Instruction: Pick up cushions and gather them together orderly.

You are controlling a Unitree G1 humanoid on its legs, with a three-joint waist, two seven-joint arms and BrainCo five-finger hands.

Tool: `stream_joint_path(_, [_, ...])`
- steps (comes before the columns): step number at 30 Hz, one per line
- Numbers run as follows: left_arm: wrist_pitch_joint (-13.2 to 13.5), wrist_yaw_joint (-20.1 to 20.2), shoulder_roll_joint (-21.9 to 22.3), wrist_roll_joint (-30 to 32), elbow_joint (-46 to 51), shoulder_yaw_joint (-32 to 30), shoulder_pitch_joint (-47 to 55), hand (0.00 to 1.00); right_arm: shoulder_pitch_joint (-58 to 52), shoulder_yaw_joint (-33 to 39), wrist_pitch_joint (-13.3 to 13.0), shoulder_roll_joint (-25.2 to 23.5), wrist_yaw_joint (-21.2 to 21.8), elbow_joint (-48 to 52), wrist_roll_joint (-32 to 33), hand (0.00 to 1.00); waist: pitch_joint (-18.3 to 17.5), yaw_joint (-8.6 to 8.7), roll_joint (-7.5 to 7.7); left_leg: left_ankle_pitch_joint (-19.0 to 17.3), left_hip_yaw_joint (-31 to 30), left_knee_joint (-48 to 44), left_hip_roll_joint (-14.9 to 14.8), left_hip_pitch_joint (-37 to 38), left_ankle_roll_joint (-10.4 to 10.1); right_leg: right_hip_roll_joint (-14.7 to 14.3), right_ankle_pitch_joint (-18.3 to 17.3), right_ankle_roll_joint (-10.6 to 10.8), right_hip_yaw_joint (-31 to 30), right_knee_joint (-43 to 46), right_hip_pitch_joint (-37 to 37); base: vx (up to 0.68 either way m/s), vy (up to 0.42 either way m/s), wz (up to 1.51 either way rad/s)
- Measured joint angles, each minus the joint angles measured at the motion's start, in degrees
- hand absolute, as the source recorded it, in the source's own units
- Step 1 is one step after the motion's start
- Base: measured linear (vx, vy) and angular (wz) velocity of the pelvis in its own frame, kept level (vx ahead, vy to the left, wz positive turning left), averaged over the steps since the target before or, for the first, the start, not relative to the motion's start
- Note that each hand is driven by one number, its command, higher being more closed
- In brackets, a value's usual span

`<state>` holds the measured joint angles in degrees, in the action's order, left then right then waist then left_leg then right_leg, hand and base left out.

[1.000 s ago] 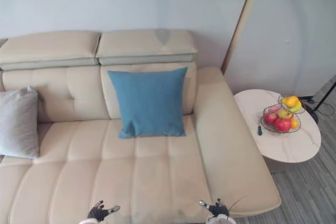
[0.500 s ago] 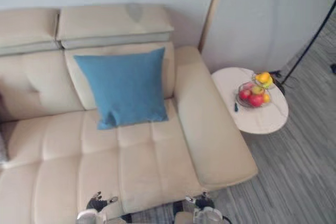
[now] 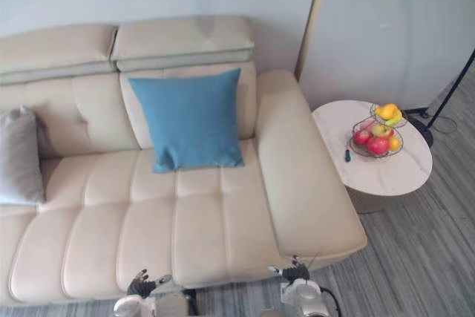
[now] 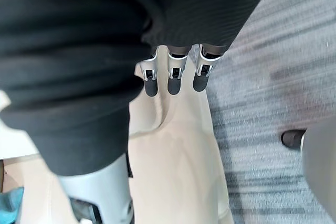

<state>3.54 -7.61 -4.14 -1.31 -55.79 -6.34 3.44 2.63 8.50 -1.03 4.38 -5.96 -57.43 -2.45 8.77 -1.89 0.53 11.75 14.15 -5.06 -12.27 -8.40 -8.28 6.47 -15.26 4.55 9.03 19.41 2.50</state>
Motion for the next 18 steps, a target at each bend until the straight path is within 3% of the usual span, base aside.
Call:
stream_joint_path(1, [0.1, 0.04, 0.11, 0.02, 0.32, -0.05, -0.73, 0.0, -0.04, 0.54, -0.04, -0.03, -0.24, -0.34, -0.01, 0.0, 0.07, 0.07, 0.74, -4.07, -2.49, -5.27, 0.99, -1.7, 1.13, 1.01, -1.31, -2.28, 1.22, -0.69, -0.79, -0.24, -0.043, 0.02])
stream_joint_path(2, [-0.08, 0.13, 0.58, -0.03, -0.08, -0.02, -0.83, 0.0, 0.32, 2.18, 0.02, 0.65, -0.74, -0.78, -0.01, 0.0, 0.58, 0.41, -0.03, -10.92, -5.08, -13.67, 1.95, -2.89, 2.15, 1.46, -0.65, -2.31, 1.06, 0.08, -2.05, -0.26, 0.017, -0.11])
stream_joint_path(4, [0.0, 0.07, 0.67, 0.01, -0.03, -0.29, -0.4, 0.0, -1.02, 2.75, 0.06, 0.57, -0.9, -0.82, 0.0, 0.0, 0.56, 0.74, -0.01, -17.22, -6.07, -19.5, 3.76, -1.47, 1.7, 2.2, 0.12, -1.87, -0.43, 0.15, -3.05, -0.25, 0.103, -0.22])
stream_joint_path(6, [-0.03, 0.07, 1.26, 0.03, -0.41, -1.3, 0.72, 0.0, -3.49, 2.84, 0.25, -0.27, -0.87, -0.83, 0.05, 0.0, 0.19, 1.48, -0.66, -24.38, -7.3, -17.12, 5.9, 3.6, 1.53, 1.61, 1.49, -1.07, -3.18, -0.68, -4.55, -0.15, 0.174, -0.45])
stream_joint_path(7, [-0.04, 0.18, 1.41, -0.06, -0.75, -1.71, 0.7, 0.0, -3.82, 3.85, 0.28, -0.43, -0.85, -0.91, 0.37, 0.0, -0.04, 1.49, -0.97, -24.88, -7.0, -14.35, 6.08, 4.67, 2.0, 1.45, 2.02, -0.37, -4.1, -0.73, -5.01, -0.14, 0.181, -0.5])
stream_joint_path(9, [-0.13, 0.07, 0.62, 0.03, -1.16, -1.91, 1.63, 0.0, -5.03, 5.52, 0.29, -2.32, -0.78, -0.65, 0.33, 0.0, -1.85, 1.99, 0.81, -22.82, -4.36, -8.38, 8.16, 6.54, 2.93, 2.28, 5.35, 0.24, -7.12, -5.36, -5.19, -0.1, 0.173, -0.5])
stream_joint_path(13, [-0.13, 0.09, 0.23, 0.12, -1.8, -2.0, 1.76, 0.0, -6.2, 7.05, 0.29, -3.43, -0.74, -0.68, 0.33, 0.0, -2.86, 2.27, 1.76, -22.49, -2.94, -5.7, 9.43, 7.88, 3.19, 2.7, 8.81, 0.44, -9.32, -10.52, -3.41, -0.01, 0.128, -0.28])
stream_joint_path(18, [-0.5, 0.29, 1.14, 1.16, -3.51, -3.43, 1.88, 0.0, -6.76, 7.21, 0.33, -3.87, -0.49, -0.68, 0.33, 0.0, -4.78, 2.39, 0.46, -21.16, 0.56, -2.92, 9.46, 11.0, 4.01, 1.84, 10.0, 1.48, -12.49, -12.46, -3.14, 0.12, 0.026, -0.4])
